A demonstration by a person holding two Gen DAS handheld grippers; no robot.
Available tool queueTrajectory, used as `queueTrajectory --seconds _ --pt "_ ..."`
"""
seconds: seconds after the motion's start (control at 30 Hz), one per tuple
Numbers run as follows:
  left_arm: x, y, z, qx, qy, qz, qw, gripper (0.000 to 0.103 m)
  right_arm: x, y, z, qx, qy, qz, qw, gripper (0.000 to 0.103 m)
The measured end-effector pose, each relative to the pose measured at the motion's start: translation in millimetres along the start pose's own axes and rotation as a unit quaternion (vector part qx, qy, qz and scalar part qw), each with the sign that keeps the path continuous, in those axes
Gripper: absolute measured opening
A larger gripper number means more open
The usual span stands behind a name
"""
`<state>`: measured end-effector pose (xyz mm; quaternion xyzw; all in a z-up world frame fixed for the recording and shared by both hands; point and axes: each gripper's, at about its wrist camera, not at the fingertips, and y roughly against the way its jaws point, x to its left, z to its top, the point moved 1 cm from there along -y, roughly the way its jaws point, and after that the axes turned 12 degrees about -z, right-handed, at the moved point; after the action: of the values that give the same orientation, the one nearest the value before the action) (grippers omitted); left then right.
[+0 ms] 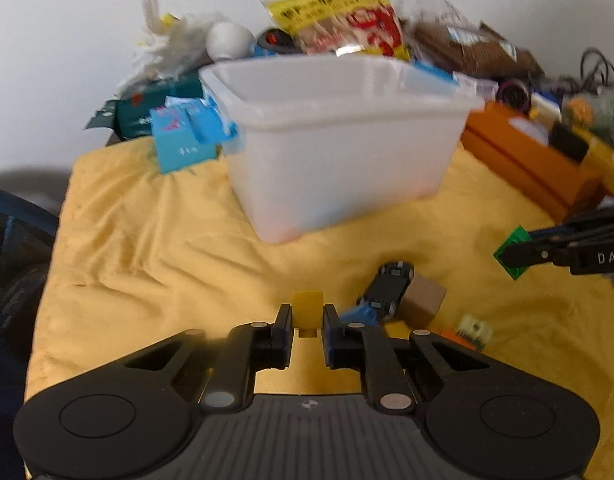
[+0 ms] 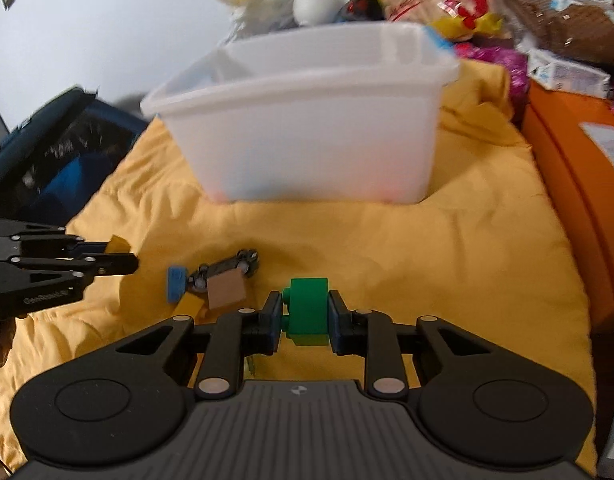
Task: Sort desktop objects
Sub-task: 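Grasp a small yellow brick with the left tool while the right tool grasps a green duplo brick, then carry the yellow and green bricks over the white bin and open both tools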
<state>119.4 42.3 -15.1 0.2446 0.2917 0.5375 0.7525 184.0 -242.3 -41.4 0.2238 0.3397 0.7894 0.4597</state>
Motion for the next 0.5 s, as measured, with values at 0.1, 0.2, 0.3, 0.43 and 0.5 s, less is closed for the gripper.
queueTrajectory --seconds 0.1,0.2,0.3,0.43,0.5 --pt "-0.3 13.1 11.1 -0.015 0.002 0.0 0.9999 0.017 -5.6 10.0 7.9 -0.012 -0.008 0.001 1.0 0.026" --pt "2.0 23.1 24.2 -0.026 0.01 0.004 0.9996 0.017 -9.9 22.1 19.9 -0.029 -0.012 -0.001 1.0 0.026" --pt "4.5 31.1 43.7 -0.034 0.015 0.01 0.9993 0.017 -15.0 34.7 36.2 -0.049 -0.016 0.0 0.999 0.026" --pt "6.2 40.2 72.4 -0.043 0.022 0.01 0.9988 0.017 -20.8 48.9 64.0 -0.076 -0.017 -0.002 0.997 0.026" --pt "6.8 43.4 88.5 -0.046 0.016 0.012 0.9987 0.017 -23.8 54.4 79.6 -0.088 -0.015 -0.005 0.996 0.026"
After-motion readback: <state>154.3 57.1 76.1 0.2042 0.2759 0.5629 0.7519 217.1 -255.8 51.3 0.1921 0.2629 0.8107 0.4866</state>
